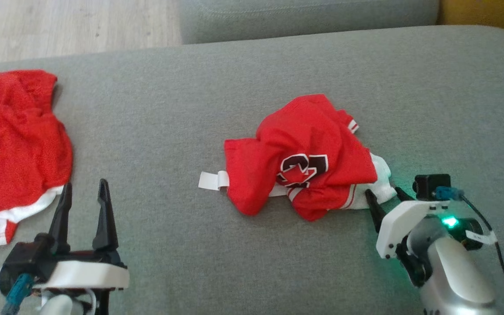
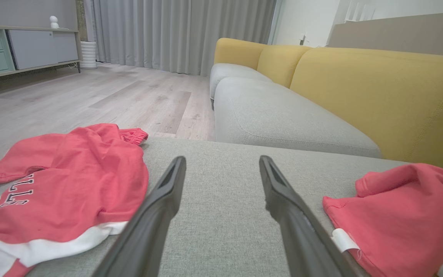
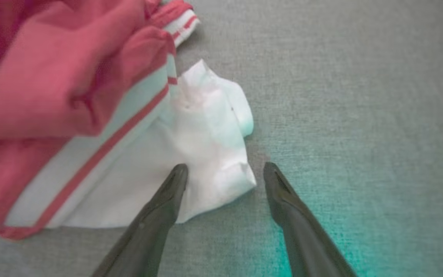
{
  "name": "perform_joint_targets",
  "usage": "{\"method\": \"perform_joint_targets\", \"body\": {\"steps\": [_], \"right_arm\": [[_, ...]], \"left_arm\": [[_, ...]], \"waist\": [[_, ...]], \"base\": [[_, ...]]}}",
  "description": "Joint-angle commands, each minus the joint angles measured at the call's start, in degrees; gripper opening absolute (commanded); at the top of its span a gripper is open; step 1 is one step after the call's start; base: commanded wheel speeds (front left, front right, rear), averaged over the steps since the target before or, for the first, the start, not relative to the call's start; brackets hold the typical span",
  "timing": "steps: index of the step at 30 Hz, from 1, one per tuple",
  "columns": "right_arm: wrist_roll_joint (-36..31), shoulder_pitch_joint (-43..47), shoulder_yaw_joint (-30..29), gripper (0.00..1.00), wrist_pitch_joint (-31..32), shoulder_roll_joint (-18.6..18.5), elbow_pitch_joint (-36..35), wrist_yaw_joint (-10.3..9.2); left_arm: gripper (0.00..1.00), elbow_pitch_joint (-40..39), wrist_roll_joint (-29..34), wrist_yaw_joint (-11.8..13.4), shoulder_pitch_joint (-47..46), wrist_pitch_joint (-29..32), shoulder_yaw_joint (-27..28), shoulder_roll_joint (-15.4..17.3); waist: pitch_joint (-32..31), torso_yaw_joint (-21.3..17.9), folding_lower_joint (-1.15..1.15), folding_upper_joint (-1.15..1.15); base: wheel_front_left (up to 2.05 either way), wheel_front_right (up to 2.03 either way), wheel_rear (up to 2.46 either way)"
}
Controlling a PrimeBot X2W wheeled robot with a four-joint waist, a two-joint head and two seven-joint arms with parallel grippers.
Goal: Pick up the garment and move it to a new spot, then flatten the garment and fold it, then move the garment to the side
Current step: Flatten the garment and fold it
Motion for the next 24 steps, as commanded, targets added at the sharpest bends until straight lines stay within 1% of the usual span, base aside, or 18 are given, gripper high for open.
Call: {"method": "perform_joint_targets", "body": {"steps": [1,2,3,6,8,10,13,15,16,18,21,24], "right_arm": [[-0.47,-2.98,1.85,1.0,0.84,-0.34,0.6,0.44],[-0.23,-3.47,2.08,1.0,1.58,-0.34,2.23,0.44],[0.86,-4.16,2.74,0.0,2.33,-0.34,4.28,0.44],[2.7,-4.68,3.38,0.0,0.66,-0.34,4.17,0.44],[4.34,-4.75,3.4,0.0,-0.67,-0.34,2.08,0.44],[5.91,-4.89,3.88,0.0,-1.38,-0.34,-1.93,0.44],[8.46,-5.67,5.84,0.0,-0.7,-0.34,-11.29,0.44],[10.81,-6.85,8.17,0.0,0.87,-0.34,-18.54,0.44],[10.79,-7.84,9.51,0.0,1.84,-0.34,-21.87,0.44],[12.33,-10.5,12.52,0.0,3.56,-0.34,-27.41,0.44],[14.12,-16.61,17.53,0.0,5.09,-0.34,-32.01,0.44],[18.47,-23.74,21.57,0.0,4.55,-0.34,-33.69,0.44]], "left_arm": [[1.0,-1.67,0.68,-0.39,-3.12,-0.22,1.7,1.36],[1.0,-1.57,0.73,-0.41,-3.31,-0.23,1.53,1.26],[1.0,-1.29,0.74,-0.45,-3.57,-0.25,1.25,1.07],[1.0,-0.57,0.5,-0.7,-3.7,-0.45,1.12,0.83],[1.0,-0.07,0.37,-0.81,-3.48,-0.63,1.08,0.68],[1.0,0.15,0.21,-0.8,-3.14,-0.81,1.2,0.55],[1.0,-0.06,0.12,-0.53,-2.49,-0.96,1.27,0.4],[1.0,-0.25,0.05,-0.39,-2.15,-1.04,1.35,0.4],[1.0,-0.4,0.02,-0.33,-2.02,-1.08,1.37,0.37],[1.0,-0.7,0.0,-0.2,-1.87,-1.14,1.4,0.32],[1.0,-1.03,-0.03,-0.19,-1.92,-1.24,1.44,0.35],[1.0,-1.16,0.0,-0.2,-1.96,-1.34,1.46,0.39]], "waist": [[0.67,0.68,-0.01,0.0],[0.71,0.8,-0.01,0.0],[0.65,0.99,-0.01,0.0],[0.08,1.0,-0.01,0.0],[-0.71,0.88,-0.01,0.0],[-1.52,0.68,-0.01,0.0],[-2.56,0.32,-0.01,0.0],[-2.96,0.05,-0.01,0.0],[-3.07,-0.06,-0.01,0.0],[-3.1,-0.2,-0.01,0.0],[-2.99,-0.25,-0.01,0.0],[-3.15,-0.14,-0.01,0.0]], "base": [[0.0,0.0,0.0],[0.0,0.0,0.0],[0.0,0.0,0.0],[0.0,0.0,0.0],[0.0,0.0,0.0],[0.0,0.0,0.0],[0.0,0.0,0.0],[0.0,0.0,0.0],[0.0,0.0,0.0],[0.0,0.0,0.0],[0.0,0.0,0.0],[0.0,0.0,0.0]]}}
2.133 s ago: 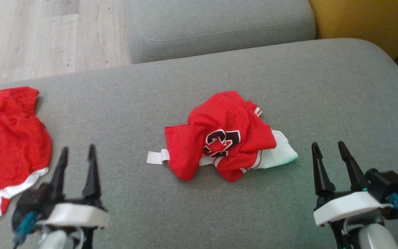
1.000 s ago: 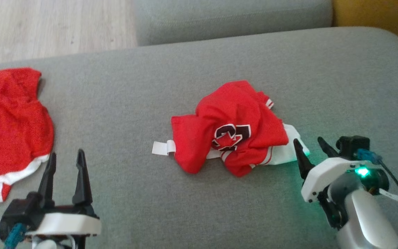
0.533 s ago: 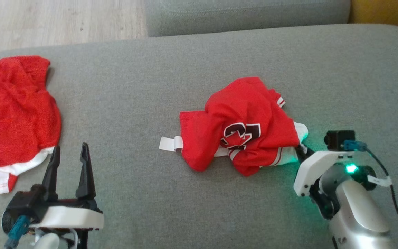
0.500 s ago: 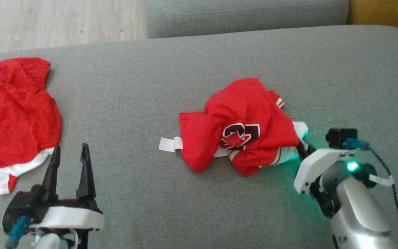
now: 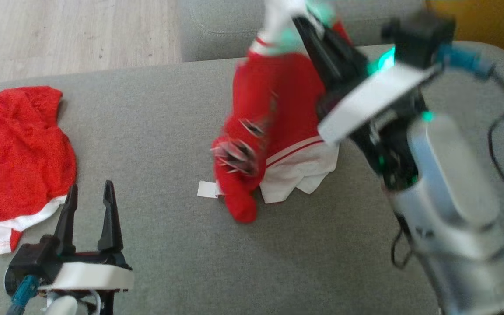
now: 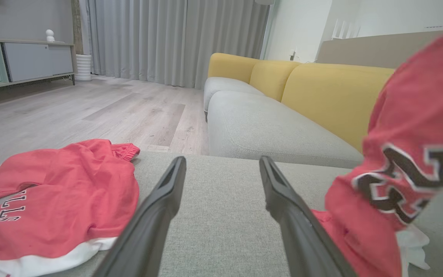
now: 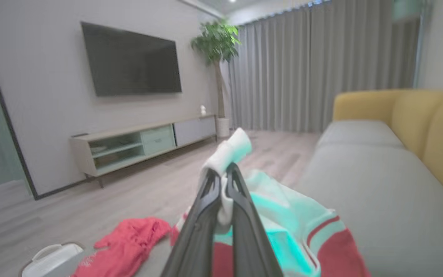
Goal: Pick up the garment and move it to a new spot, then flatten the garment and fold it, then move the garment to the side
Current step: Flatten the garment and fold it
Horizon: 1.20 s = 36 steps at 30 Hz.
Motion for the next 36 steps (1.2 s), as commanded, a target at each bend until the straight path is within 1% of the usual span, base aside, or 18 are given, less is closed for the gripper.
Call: {"method": "perform_joint_targets", "body": {"steps": [1,5,7,9,12,17,20,25,28,33,34,35,36], "right_arm": [[1.95,-5.47,1.8,0.0,-1.24,0.45,-2.67,0.44],[6.2,-13.44,2.68,0.0,-4.18,0.45,-2.44,0.44],[6.73,-14.71,2.37,0.0,-4.61,0.45,-2.34,0.44],[6.74,-16.22,0.89,0.0,-5.12,0.45,-2.14,0.44],[4.73,-15.55,-2.98,0.0,-4.25,0.45,-1.53,0.44],[-2.87,-10.76,-11.47,0.0,-0.58,0.44,0.48,0.44],[-6.61,-8.68,-15.74,0.0,-0.45,0.44,2.35,0.44],[-11.43,-8.91,-19.43,0.0,-3.55,0.44,9.49,0.44],[-12.75,-10.72,-19.94,0.0,-6.12,0.44,15.83,0.44],[-14.97,-14.98,-21.54,0.0,-10.51,0.4,28.73,0.44],[-15.5,-15.81,-22.07,0.23,-11.04,0.41,31.51,0.44],[-15.85,-16.39,-22.63,1.0,-10.77,0.41,34.61,0.44],[-16.28,-16.99,-23.16,1.0,-10.75,0.42,37.29,0.44]], "left_arm": [[1.0,-1.8,0.11,0.24,-1.47,-0.77,2.39,1.03],[1.0,-1.94,0.19,0.2,-1.37,-0.9,2.34,1.05],[1.0,-2.02,0.21,0.22,-1.26,-0.93,2.34,1.06],[1.0,-2.25,0.27,0.27,-0.99,-0.97,2.28,1.1],[1.0,-2.73,0.3,0.4,-0.52,-1.0,2.22,1.23],[1.0,-3.5,0.26,0.43,-0.44,-1.03,2.2,1.47],[1.0,-3.85,0.32,0.24,-1.13,-0.98,1.94,1.5],[1.0,-3.92,0.53,-0.24,-3.02,-0.87,1.3,1.36],[1.0,-3.61,0.71,-0.78,-4.39,-0.9,0.64,1.05],[1.0,-2.37,0.98,-1.8,-6.78,-1.07,-0.23,0.38],[1.0,-2.06,1.02,-2.0,-7.18,-1.11,-0.3,0.29],[1.0,-1.68,1.08,-2.18,-7.55,-1.16,-0.36,0.21],[1.0,-1.31,1.15,-2.37,-7.88,-1.2,-0.43,0.12]], "waist": [[-0.18,0.12,0.0,0.0],[-0.81,0.74,0.0,0.0],[-0.95,0.82,0.0,0.0],[-1.22,0.95,0.0,0.0],[-1.38,1.0,0.0,0.0],[-0.19,1.2,0.0,0.0],[1.26,1.63,0.0,0.0],[3.81,3.13,0.0,0.0],[5.17,4.55,0.0,0.0],[7.16,6.96,0.0,0.0],[7.49,7.29,0.0,0.0],[7.69,7.52,0.0,0.0],[7.83,7.7,0.0,0.0]], "base": [[0.0,0.0,0.0],[0.0,0.0,0.0],[0.0,0.0,0.0],[0.0,0.0,0.0],[0.0,0.0,0.0],[0.0,0.0,0.0],[0.0,0.0,0.0],[0.0,0.0,0.0],[0.0,0.0,0.0],[0.0,0.0,0.0],[0.0,0.0,0.0],[0.0,0.0,0.0],[0.0,0.0,0.0]]}}
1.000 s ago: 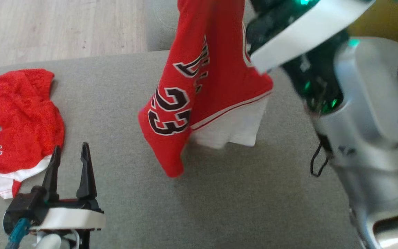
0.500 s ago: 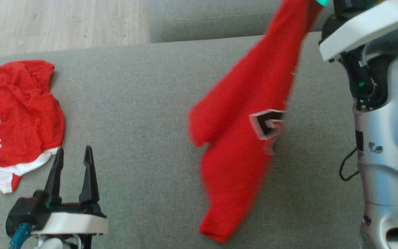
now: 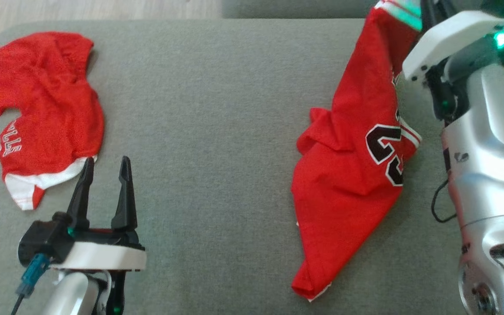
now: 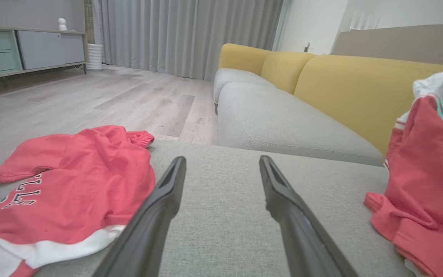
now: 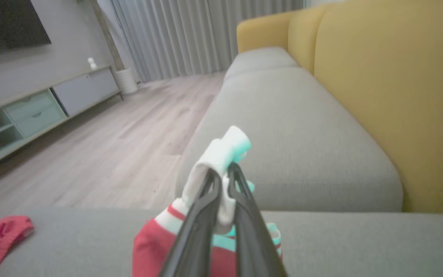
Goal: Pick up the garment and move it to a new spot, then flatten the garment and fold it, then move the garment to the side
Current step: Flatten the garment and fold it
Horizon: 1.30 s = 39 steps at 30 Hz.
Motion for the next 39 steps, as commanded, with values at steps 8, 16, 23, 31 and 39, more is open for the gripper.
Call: {"method": "perform_joint_targets", "body": {"steps": [8,16,23,31,39], "right_arm": [[-0.94,-1.3,2.84,1.0,-4.68,0.64,8.15,0.44],[1.37,10.02,9.21,1.0,-10.21,-1.92,-0.78,0.44],[-0.97,28.84,7.99,1.0,-12.28,-2.71,-17.17,0.44],[-0.75,44.68,4.91,1.0,-6.21,-0.07,-33.61,0.44],[-1.3,48.26,5.26,1.0,-2.67,0.75,-42.26,0.44]], "left_arm": [[1.0,1.32,0.81,-1.22,-3.51,-1.02,2.18,-0.01],[1.0,2.36,0.69,-1.15,-0.86,-1.16,3.81,-0.13],[1.0,2.49,0.91,-1.08,1.99,-1.21,5.05,-0.12],[1.0,2.5,2.03,-1.38,2.53,-0.93,3.38,-1.0],[1.0,6.63,4.41,-6.45,-2.55,4.85,-8.77,-7.41]], "waist": [[-0.87,-0.74,-0.01,0.0],[-4.78,-5.11,-0.01,0.0],[-7.75,-7.68,-0.01,0.0],[-7.5,-8.56,-0.01,0.0],[-5.47,-9.6,-0.01,0.0]], "base": [[0.0,0.0,0.0],[0.0,0.0,0.0],[0.0,0.0,0.0],[0.0,0.0,0.0],[0.0,0.0,0.0]]}}
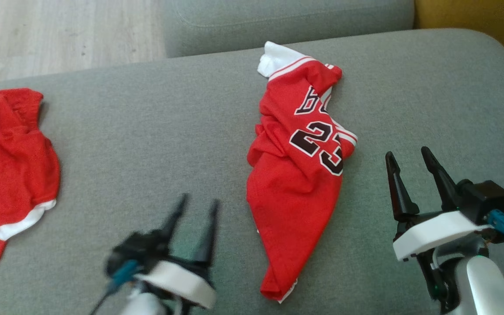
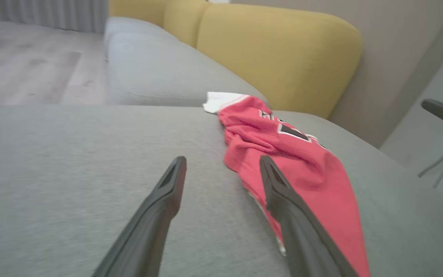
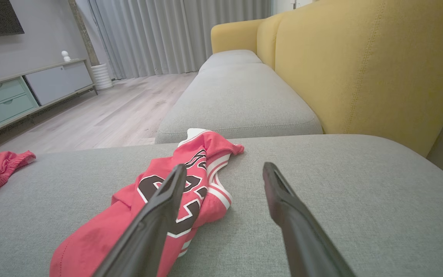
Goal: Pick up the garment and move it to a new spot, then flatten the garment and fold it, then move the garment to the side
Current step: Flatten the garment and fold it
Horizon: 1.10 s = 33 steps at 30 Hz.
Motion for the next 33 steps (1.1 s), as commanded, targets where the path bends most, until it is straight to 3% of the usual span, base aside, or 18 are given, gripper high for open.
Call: {"method": "perform_joint_targets", "body": {"steps": [1,10,19,30,31,33], "right_arm": [[-0.05,-0.67,1.57,1.0,0.29,0.12,-2.68,0.44],[1.95,-0.56,3.38,1.0,0.29,0.17,-3.14,0.44],[2.61,-0.7,4.55,1.0,-0.09,0.17,-2.42,0.44],[3.1,-0.78,5.19,1.0,-0.37,0.18,-2.07,0.44],[3.14,-0.82,5.22,1.0,-0.37,0.18,-2.03,0.44],[3.18,-0.82,5.12,1.0,-0.39,0.18,-1.99,0.44]], "left_arm": [[1.0,0.29,0.4,-1.17,-3.43,1.16,-0.41,-1.1],[1.0,11.01,-5.78,-4.53,-8.94,5.83,-7.18,-6.32],[1.0,16.71,-16.46,-5.09,-12.32,10.34,-9.47,-7.14],[1.0,17.72,-19.6,-3.76,-16.66,7.45,-12.63,-7.17],[0.97,17.84,-19.75,-3.59,-16.93,7.3,-12.85,-7.17],[0.5,18.12,-20.02,-3.36,-17.4,7.31,-13.38,-7.17]], "waist": [[0.47,-0.37,0.0,0.0],[1.74,-1.45,0.0,0.0],[2.51,-3.91,0.0,0.0],[2.62,-4.93,0.0,0.0],[2.63,-4.97,0.0,0.0],[2.69,-4.98,0.0,0.0]], "base": [[0.0,0.0,0.0],[0.0,0.0,0.0],[0.0,0.0,0.0],[0.0,0.0,0.0],[0.0,0.0,0.0],[0.0,0.0,0.0]]}}
